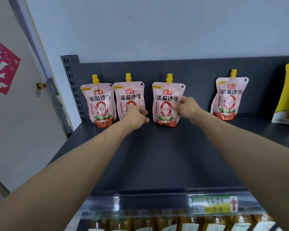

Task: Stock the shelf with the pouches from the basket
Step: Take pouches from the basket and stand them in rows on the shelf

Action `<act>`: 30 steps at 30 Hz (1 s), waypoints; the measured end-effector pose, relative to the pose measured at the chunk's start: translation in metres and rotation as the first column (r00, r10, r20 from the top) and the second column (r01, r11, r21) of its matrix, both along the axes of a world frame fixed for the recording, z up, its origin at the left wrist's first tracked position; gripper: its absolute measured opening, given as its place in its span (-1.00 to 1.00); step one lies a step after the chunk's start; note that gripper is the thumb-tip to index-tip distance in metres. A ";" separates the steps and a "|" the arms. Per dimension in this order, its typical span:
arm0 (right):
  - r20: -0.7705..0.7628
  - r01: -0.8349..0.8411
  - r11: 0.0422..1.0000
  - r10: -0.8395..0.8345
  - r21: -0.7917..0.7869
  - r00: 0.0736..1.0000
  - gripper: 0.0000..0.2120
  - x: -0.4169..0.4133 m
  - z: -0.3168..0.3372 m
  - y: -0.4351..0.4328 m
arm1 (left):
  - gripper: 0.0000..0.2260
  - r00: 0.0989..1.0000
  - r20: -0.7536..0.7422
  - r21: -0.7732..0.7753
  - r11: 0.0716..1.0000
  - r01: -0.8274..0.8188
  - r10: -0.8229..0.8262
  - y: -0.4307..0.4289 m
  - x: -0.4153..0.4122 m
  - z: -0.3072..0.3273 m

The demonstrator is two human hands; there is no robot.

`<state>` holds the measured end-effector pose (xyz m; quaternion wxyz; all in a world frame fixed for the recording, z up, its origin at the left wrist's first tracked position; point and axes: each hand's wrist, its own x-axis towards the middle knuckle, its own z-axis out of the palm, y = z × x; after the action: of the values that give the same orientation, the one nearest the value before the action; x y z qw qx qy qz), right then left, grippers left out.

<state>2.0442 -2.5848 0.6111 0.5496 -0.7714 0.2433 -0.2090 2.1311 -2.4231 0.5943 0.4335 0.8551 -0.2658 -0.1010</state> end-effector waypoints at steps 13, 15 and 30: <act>0.014 0.004 1.000 -0.004 0.030 1.000 -0.75 0.003 -0.001 -0.003 | -0.40 0.991 -0.133 -0.018 1.000 0.014 -0.017 -0.014 -0.001 -0.012; 0.004 -0.017 0.999 0.016 0.035 1.000 -0.78 0.002 -0.002 -0.003 | -0.39 0.986 -0.163 -0.039 0.999 0.026 -0.032 -0.017 -0.002 -0.012; 0.072 -0.100 0.994 0.097 0.038 0.993 -0.83 0.005 -0.009 -0.015 | -0.86 0.995 -0.084 -0.002 0.998 0.058 -0.058 -0.026 0.005 -0.022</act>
<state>2.0488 -2.5994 0.6025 0.5834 -0.7630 0.1898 -0.2033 2.1361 -2.4489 0.5724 0.4409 0.8422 -0.2721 -0.1494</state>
